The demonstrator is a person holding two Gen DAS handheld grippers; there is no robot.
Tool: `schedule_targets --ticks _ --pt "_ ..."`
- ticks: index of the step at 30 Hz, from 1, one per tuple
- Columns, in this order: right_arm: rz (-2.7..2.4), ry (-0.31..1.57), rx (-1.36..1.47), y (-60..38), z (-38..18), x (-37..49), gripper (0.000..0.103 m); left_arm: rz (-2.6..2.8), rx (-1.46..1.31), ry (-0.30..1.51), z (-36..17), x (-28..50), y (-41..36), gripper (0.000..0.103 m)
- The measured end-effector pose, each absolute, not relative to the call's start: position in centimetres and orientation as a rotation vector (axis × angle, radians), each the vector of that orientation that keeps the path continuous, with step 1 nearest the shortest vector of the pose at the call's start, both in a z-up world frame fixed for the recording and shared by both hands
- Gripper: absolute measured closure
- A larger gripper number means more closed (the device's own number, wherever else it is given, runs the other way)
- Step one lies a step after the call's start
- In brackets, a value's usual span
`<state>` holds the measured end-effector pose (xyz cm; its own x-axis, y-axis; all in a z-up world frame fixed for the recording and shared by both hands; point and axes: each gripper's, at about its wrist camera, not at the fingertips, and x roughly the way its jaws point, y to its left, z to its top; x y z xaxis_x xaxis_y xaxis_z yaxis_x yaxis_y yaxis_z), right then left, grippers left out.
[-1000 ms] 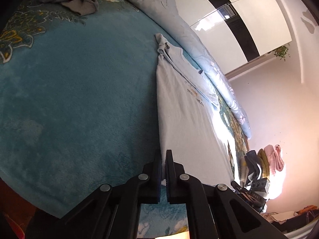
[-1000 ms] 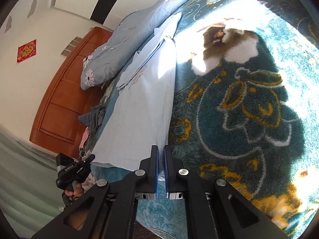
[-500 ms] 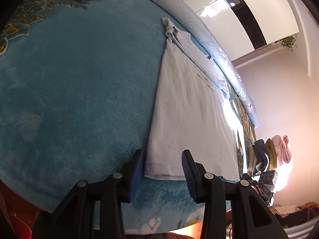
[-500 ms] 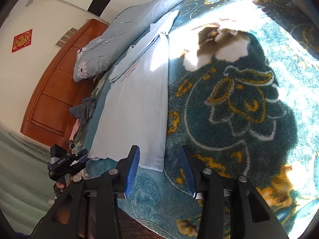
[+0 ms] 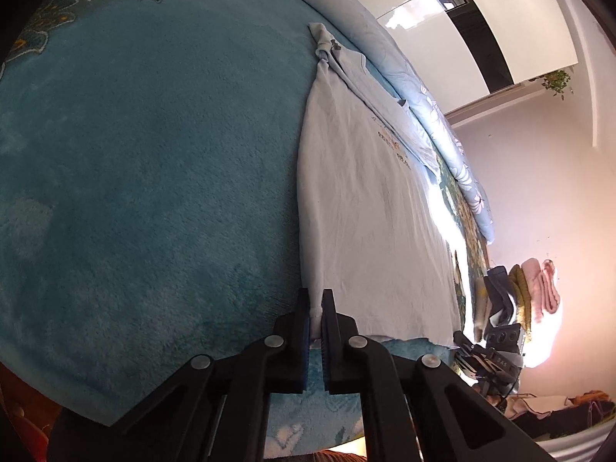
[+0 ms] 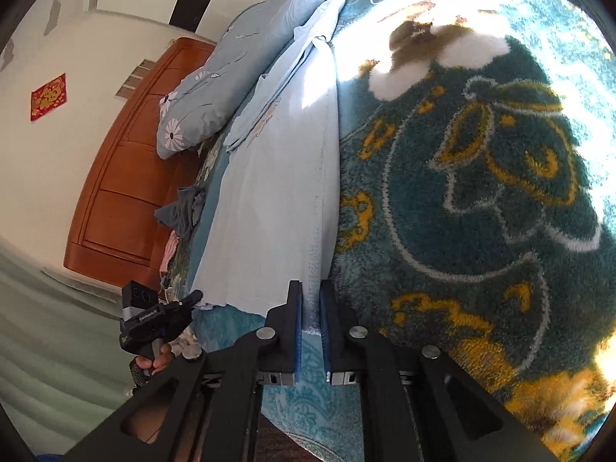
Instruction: Fold clothes
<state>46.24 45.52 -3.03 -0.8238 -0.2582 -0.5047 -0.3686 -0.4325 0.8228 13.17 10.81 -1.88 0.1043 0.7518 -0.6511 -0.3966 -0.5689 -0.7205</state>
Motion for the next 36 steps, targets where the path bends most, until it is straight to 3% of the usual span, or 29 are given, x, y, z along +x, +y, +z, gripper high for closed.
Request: schedule_targets --ticks 8,20,36 --pt "2.558 1.834 -0.665 48.9 -0.3 45.0 0.097 1.511 -1.376 -0.546 2.2 10.2 10.8 0.099" --pt "2.678 1.647 -0.576 58.0 7.1 34.6 0.097 1.509 -1.378 -0.536 7.9 -2.0 21.8 0.099" --pt "2.357 1.518 -0.802 70.6 3.2 19.3 0.096 1.558 -1.568 -0.623 0.2 -17.6 37.3 0.098"
